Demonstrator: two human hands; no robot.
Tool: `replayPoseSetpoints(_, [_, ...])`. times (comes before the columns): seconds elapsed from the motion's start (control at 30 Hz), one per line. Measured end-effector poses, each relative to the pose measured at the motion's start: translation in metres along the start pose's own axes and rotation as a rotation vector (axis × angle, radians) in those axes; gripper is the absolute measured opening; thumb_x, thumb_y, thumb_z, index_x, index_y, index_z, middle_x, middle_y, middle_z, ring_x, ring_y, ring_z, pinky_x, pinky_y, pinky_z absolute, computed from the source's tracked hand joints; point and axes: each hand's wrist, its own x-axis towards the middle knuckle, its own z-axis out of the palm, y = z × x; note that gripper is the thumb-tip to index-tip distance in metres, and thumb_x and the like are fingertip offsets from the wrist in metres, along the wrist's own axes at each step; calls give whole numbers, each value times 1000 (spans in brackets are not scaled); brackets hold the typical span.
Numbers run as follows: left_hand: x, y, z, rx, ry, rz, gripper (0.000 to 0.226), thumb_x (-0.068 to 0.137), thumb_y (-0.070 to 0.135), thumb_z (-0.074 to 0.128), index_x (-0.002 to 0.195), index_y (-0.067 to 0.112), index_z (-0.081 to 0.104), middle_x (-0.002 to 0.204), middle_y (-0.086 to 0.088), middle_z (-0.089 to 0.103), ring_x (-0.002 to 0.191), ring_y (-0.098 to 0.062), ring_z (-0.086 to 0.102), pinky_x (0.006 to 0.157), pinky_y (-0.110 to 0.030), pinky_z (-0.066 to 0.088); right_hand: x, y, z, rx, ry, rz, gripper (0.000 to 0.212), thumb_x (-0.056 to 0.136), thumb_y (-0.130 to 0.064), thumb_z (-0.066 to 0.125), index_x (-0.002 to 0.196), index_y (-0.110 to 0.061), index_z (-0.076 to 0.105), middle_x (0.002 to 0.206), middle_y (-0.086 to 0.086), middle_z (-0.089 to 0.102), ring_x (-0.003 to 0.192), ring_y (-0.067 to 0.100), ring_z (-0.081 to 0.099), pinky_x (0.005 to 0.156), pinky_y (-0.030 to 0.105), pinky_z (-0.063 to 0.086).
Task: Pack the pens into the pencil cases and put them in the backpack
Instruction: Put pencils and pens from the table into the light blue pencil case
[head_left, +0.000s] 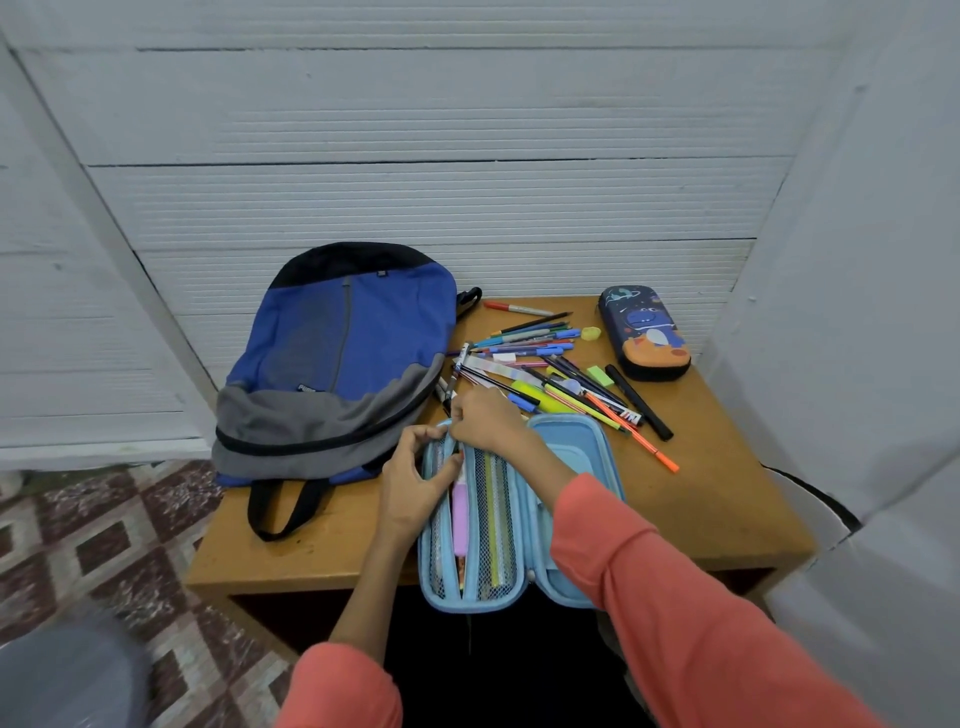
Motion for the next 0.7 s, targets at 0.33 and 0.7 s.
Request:
replayPoseSetpoints(0.33, [0, 2, 0, 10, 27, -14, 34, 71, 35, 73, 97, 32, 51, 104, 12, 63, 98, 3, 61, 85, -13, 48, -4, -9, -10, 91, -131, 112, 39, 78, -32, 66, 54, -15, 40, 65, 4, 42, 81, 27, 49, 50, 29, 26])
replayPoseSetpoints(0.7, [-2, 7, 0, -8, 23, -26, 40, 67, 39, 71, 99, 27, 52, 103, 11, 63, 96, 10, 59, 80, -3, 42, -7, -26, -4, -92, -103, 120, 43, 88, -28, 60, 121, -1, 56, 126, 20, 54, 119, 36, 50, 93, 37, 44])
